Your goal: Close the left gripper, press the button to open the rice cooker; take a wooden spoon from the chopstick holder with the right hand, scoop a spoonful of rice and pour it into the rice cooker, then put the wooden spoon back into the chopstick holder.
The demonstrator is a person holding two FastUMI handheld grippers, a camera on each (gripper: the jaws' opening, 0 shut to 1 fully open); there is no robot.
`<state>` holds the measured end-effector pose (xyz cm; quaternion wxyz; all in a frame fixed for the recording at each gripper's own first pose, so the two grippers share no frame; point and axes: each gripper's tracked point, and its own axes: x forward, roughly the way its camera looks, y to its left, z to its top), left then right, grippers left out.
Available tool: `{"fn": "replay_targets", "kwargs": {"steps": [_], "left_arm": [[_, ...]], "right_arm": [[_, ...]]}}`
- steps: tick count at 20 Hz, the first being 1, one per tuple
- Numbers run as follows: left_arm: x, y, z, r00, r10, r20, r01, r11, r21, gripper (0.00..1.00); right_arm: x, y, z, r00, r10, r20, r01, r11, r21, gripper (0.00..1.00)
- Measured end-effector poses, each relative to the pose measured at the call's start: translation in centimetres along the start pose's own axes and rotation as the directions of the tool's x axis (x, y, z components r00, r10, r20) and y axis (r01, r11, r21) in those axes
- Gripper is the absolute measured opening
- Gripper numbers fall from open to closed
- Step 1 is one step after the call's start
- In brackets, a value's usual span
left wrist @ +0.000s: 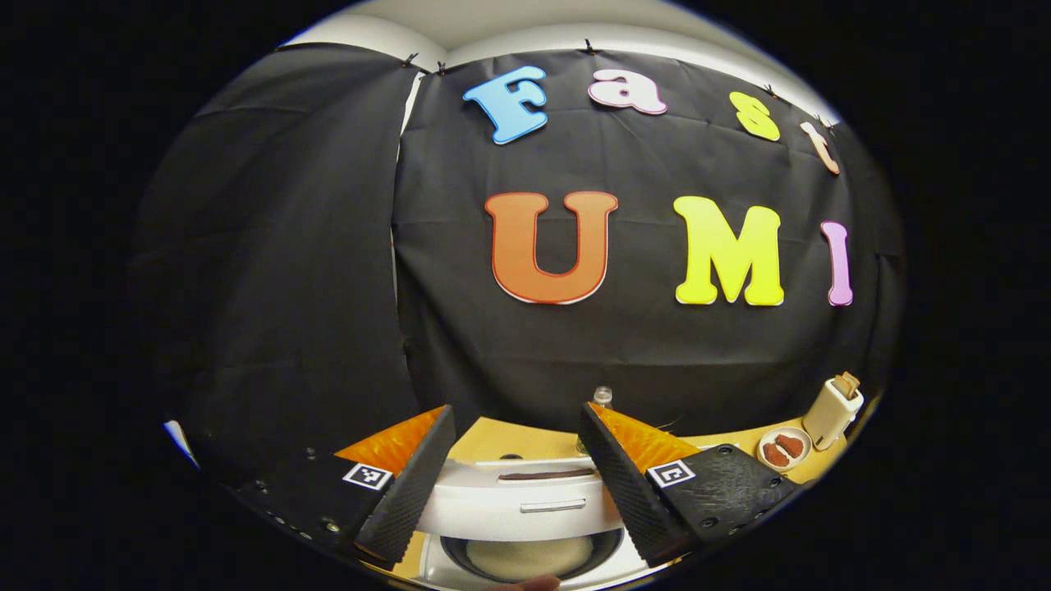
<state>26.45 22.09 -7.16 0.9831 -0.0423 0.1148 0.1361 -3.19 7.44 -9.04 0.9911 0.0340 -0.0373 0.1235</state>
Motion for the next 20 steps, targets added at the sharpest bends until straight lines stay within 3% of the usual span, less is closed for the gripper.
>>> {"fn": "replay_targets", "kwargs": {"steps": [3, 9, 14, 20], "left_arm": [[-1.7, 0.2, -3.6, 0.999, 0.029, -0.043, -0.029, 1.0, -0.01, 0.98], [-3.6, -0.5, -9.3, 0.99, 0.008, -0.143, -0.009, 1.0, -0.009, 0.98], [-4.9, -0.7, -13.7, 0.959, 0.014, -0.282, -0.016, 1.0, -0.006, 0.99], [-5.7, -0.6, -14.5, 0.956, 0.015, -0.291, -0.013, 1.0, 0.008, 0.99]], "right_arm": [[-1.8, -0.1, -0.3, 1.0, 0.003, 0.01, -0.003, 1.0, -0.003, 0.97], [-4.8, -0.2, -1.2, 0.999, 0.015, -0.028, -0.015, 1.0, -0.002, 0.97], [-7.0, -1.3, -0.2, 0.999, -0.03, 0.011, 0.03, 1.0, -0.005, 0.97], [-7.4, 0.5, -1.5, 0.999, 0.016, -0.034, -0.017, 0.999, -0.028, 0.96]]}}
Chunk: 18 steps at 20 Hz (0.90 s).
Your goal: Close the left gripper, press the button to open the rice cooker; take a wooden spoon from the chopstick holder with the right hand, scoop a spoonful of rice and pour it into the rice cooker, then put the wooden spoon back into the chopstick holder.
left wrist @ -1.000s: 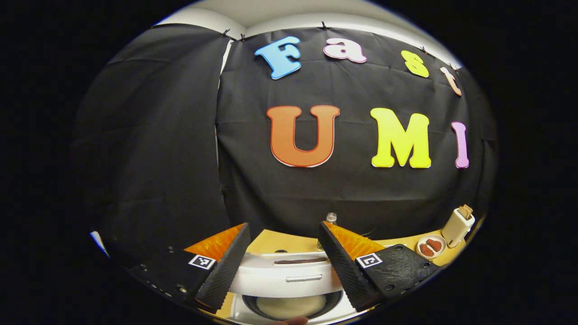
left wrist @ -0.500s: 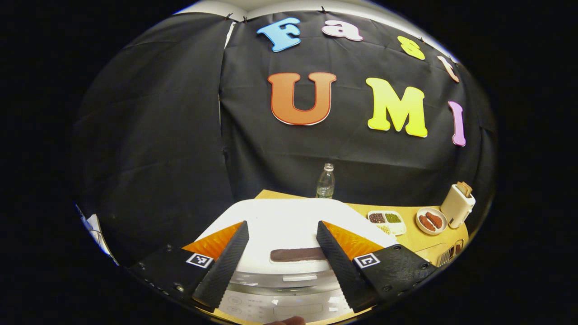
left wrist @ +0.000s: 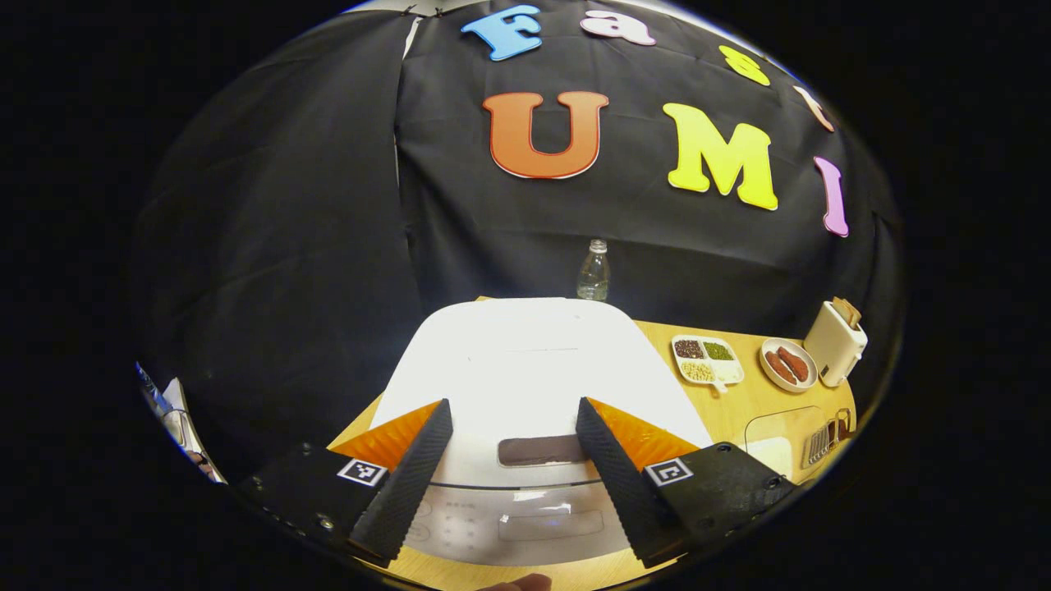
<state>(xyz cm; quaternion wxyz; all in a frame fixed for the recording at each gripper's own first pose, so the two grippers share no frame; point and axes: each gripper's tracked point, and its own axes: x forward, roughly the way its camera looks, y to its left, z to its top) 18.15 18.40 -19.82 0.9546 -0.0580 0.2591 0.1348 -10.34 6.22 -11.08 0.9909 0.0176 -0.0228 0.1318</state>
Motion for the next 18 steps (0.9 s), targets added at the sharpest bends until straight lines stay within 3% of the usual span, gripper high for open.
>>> {"fn": "replay_targets", "kwargs": {"steps": [14, 18], "left_arm": [[-0.4, 0.2, -0.3, 0.999, -0.001, 0.042, 0.002, 1.0, -0.004, 1.0], [-0.7, 0.3, 0.0, 0.999, -0.008, 0.046, 0.008, 1.0, 0.002, 0.99]], "right_arm": [[1.3, 3.2, -4.8, 0.991, 0.048, -0.122, -0.048, 0.999, -0.004, 0.97], [1.4, 3.4, -4.3, 0.992, 0.044, -0.122, -0.046, 0.999, -0.015, 0.97]]}}
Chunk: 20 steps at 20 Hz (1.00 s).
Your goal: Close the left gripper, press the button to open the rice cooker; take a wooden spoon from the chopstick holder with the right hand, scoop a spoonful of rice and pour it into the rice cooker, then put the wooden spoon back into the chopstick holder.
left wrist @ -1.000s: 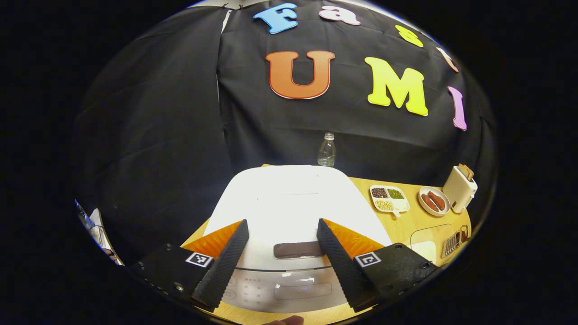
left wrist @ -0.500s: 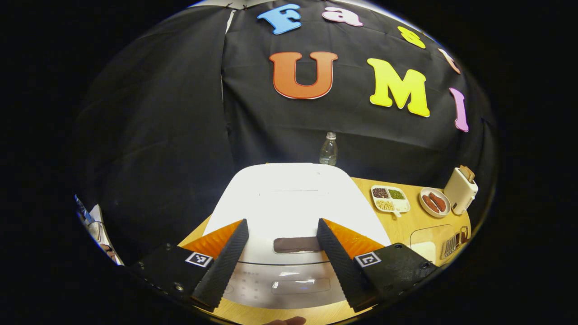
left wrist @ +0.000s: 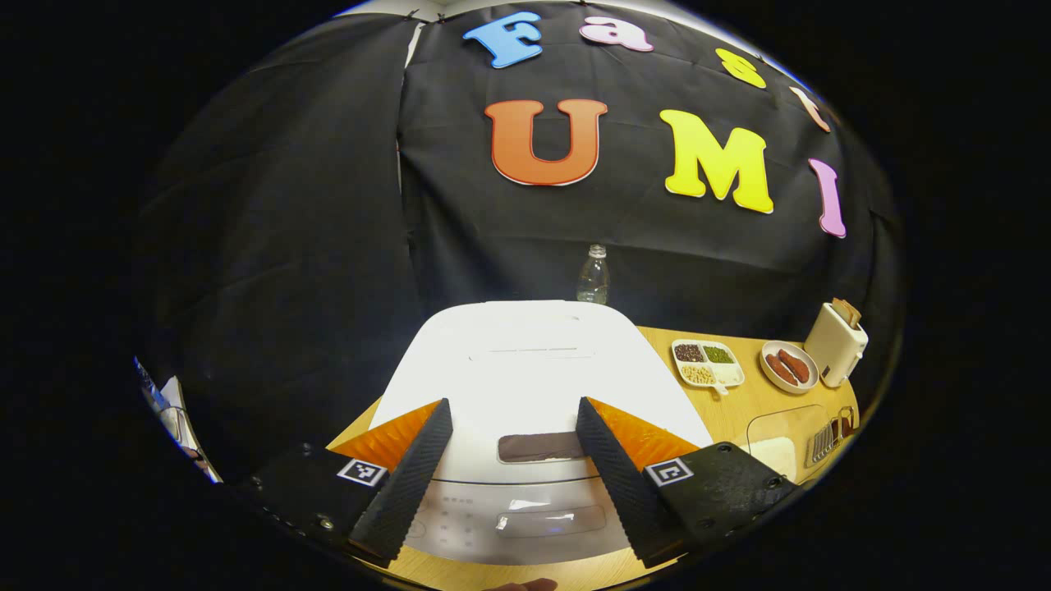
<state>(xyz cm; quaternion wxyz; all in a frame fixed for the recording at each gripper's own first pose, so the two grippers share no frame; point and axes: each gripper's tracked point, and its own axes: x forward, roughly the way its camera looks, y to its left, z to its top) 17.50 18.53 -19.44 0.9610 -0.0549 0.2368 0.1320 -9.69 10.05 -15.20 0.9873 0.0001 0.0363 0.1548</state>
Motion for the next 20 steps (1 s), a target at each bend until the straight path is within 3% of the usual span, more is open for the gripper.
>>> {"fn": "replay_targets", "kwargs": {"steps": [8, 15, 20], "left_arm": [[-0.6, 0.4, 0.9, 1.0, -0.022, -0.014, 0.021, 0.998, -0.055, 0.95], [-3.2, -1.9, 4.9, 0.994, -0.054, 0.096, 0.057, 0.998, -0.027, 0.95], [-9.0, -4.1, 7.9, 0.972, -0.089, 0.216, 0.091, 0.996, 0.003, 0.94]], "right_arm": [[-0.4, -1.3, 0.9, 0.998, -0.047, 0.029, 0.047, 0.999, 0.014, 0.97], [-0.8, -2.3, 1.5, 0.996, -0.072, 0.054, 0.07, 0.997, 0.031, 0.96], [-0.3, -2.2, 1.9, 0.996, -0.075, 0.046, 0.074, 0.997, 0.025, 0.97]]}}
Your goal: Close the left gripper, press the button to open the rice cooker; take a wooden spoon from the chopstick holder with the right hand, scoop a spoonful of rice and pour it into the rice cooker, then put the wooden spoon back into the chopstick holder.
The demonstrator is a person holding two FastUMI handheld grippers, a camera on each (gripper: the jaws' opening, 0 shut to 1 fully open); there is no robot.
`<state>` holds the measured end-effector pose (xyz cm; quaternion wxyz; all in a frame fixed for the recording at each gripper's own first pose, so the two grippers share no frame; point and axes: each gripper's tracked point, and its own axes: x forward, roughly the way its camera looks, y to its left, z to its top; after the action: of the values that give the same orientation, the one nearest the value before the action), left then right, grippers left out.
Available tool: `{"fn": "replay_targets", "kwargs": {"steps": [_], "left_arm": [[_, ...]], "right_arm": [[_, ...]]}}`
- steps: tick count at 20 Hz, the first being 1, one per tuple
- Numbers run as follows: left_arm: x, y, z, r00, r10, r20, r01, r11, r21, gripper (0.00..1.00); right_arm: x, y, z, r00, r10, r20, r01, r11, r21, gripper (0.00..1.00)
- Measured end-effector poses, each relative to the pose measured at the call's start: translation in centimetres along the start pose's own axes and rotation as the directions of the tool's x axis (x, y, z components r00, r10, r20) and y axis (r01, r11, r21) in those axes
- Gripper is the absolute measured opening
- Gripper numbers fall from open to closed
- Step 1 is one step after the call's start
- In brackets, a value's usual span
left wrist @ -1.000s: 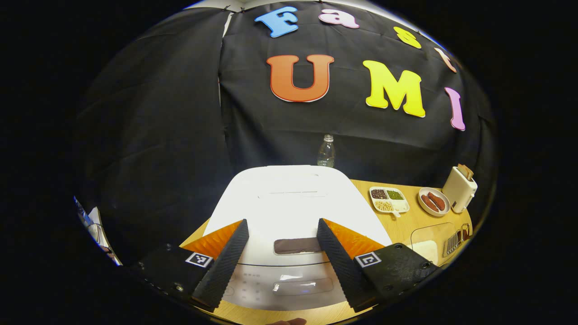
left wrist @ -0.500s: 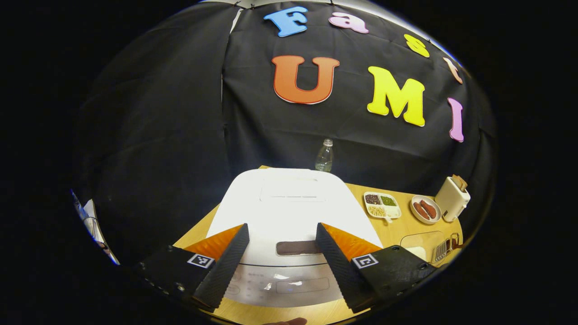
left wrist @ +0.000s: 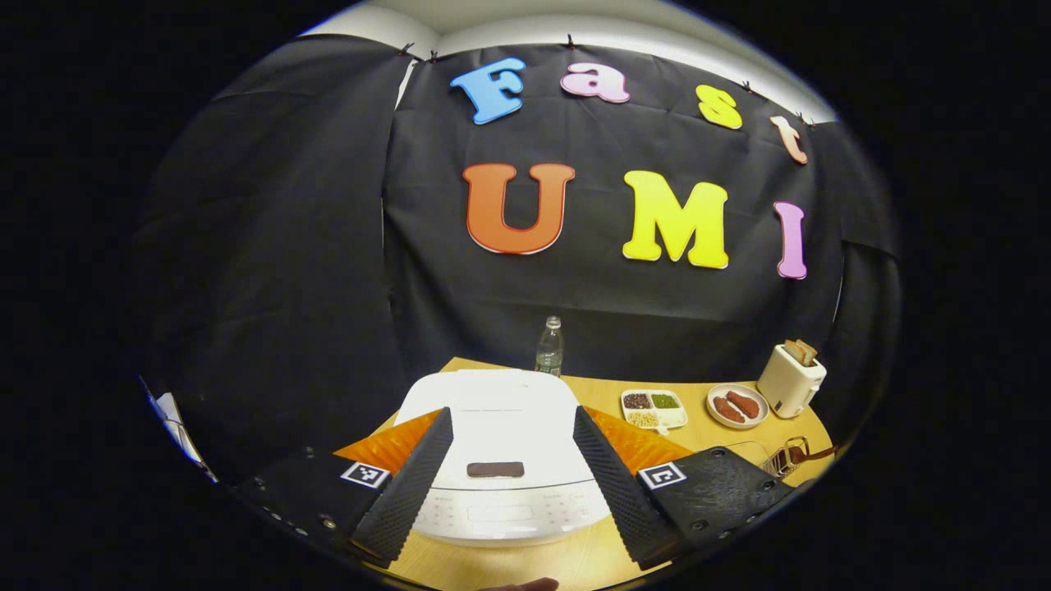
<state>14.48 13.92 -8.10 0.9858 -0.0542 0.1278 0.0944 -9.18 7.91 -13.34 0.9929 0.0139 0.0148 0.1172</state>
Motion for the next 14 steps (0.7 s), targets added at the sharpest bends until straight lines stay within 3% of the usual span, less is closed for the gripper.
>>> {"fn": "replay_targets", "kwargs": {"steps": [5, 10, 14], "left_arm": [[-7.1, -3.0, 1.7, 0.992, -0.06, 0.109, 0.054, 0.997, 0.051, 0.94], [-14.0, -4.9, 1.4, 0.972, -0.101, 0.213, 0.104, 0.995, -0.002, 0.94], [-19.4, -7.7, 0.0, 0.94, -0.202, 0.276, 0.201, 0.979, 0.035, 0.94]], "right_arm": [[-0.3, 0.1, 1.4, 0.999, -0.023, 0.024, 0.024, 0.999, -0.023, 0.98], [-0.3, -1.0, 2.9, 0.996, -0.074, 0.048, 0.076, 0.997, -0.035, 0.97], [-0.6, -2.3, 4.4, 0.993, -0.107, 0.047, 0.106, 0.994, 0.016, 0.96]]}}
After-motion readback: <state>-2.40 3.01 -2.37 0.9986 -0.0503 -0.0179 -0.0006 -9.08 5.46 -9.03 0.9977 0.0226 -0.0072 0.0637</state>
